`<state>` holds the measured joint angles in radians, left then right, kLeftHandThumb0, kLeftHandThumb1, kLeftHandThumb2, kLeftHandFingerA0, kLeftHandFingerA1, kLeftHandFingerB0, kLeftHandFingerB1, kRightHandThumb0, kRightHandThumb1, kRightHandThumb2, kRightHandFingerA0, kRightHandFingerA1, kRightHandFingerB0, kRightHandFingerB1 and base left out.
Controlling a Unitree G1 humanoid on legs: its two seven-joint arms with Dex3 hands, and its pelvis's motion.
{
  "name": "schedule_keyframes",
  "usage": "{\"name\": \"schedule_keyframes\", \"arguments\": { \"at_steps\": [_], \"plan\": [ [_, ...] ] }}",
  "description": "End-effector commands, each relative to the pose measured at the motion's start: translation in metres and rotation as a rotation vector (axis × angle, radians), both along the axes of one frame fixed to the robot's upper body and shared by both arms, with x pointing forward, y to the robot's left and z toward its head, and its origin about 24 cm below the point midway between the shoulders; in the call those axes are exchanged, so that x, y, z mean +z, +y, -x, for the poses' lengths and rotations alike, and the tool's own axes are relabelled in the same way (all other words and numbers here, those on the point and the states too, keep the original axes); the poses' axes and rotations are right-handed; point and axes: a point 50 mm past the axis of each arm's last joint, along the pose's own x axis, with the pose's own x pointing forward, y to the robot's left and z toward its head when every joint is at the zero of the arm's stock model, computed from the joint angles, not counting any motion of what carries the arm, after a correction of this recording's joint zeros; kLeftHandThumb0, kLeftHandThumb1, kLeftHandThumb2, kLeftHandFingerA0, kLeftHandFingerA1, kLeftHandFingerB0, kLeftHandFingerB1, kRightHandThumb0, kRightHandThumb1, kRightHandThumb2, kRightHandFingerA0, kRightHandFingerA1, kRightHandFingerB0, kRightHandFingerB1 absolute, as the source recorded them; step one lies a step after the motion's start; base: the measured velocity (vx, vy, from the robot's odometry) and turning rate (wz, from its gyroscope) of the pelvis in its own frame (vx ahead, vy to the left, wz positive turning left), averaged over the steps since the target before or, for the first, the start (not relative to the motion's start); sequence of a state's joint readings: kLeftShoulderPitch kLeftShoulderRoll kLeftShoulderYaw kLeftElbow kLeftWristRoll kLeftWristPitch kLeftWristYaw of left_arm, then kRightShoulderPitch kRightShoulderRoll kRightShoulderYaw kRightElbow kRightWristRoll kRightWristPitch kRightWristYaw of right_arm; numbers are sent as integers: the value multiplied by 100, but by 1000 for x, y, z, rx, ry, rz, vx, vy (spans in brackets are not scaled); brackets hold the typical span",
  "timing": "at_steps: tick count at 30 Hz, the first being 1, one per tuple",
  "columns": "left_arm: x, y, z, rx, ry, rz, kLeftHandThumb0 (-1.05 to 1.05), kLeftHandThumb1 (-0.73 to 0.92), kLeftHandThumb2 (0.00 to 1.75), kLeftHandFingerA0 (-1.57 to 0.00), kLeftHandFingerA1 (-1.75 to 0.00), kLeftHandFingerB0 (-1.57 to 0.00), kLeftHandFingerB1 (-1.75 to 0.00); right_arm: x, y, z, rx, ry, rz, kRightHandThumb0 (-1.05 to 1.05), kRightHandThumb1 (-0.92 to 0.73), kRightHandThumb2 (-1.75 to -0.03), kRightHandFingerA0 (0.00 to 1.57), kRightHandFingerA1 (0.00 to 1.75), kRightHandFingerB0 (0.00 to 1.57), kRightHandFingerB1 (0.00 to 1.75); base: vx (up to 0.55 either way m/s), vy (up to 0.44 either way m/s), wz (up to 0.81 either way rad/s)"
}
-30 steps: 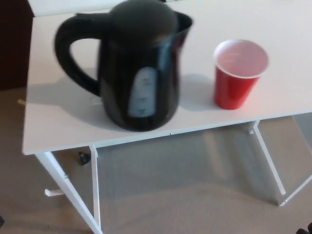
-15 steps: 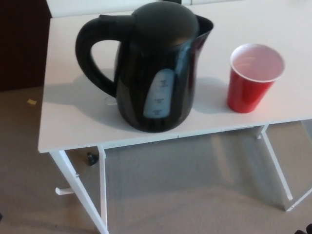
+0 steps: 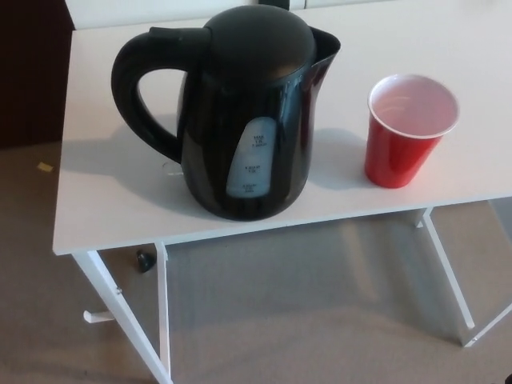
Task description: The robot walk towards a table in front and uses its left hand to pick up the pot from the base and pour water to the cup on the right hand side
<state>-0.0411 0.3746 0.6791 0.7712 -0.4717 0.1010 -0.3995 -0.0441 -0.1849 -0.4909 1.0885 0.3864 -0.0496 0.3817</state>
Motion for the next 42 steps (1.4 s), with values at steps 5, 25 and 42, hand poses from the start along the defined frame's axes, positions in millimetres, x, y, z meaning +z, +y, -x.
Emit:
{"name": "schedule_keyframes", "arguments": {
  "at_steps": [5, 25, 42],
  "plan": [
    [171, -10, -37, -159, -507, -407, -35, 46, 54, -29, -38, -29, -31, 2, -5, 2, -8, -18, 1, -18, -47, -54, 66, 49, 54, 43, 0, 0, 0],
    [183, -149, -133, -593, -445, -593, -22, 37, 89, -6, -50, -6, -49, 1, -7, 8, -18, 0, 2, -15, -50, -54, 62, 49, 53, 44, 0, 0, 0],
    [140, -180, -157, -618, -311, -620, -22, 39, 91, -8, -51, -8, -50, 2, -8, 10, 3, 4, 16, -18, -48, -54, 68, 50, 53, 44, 0, 0, 0]
  ]
}}
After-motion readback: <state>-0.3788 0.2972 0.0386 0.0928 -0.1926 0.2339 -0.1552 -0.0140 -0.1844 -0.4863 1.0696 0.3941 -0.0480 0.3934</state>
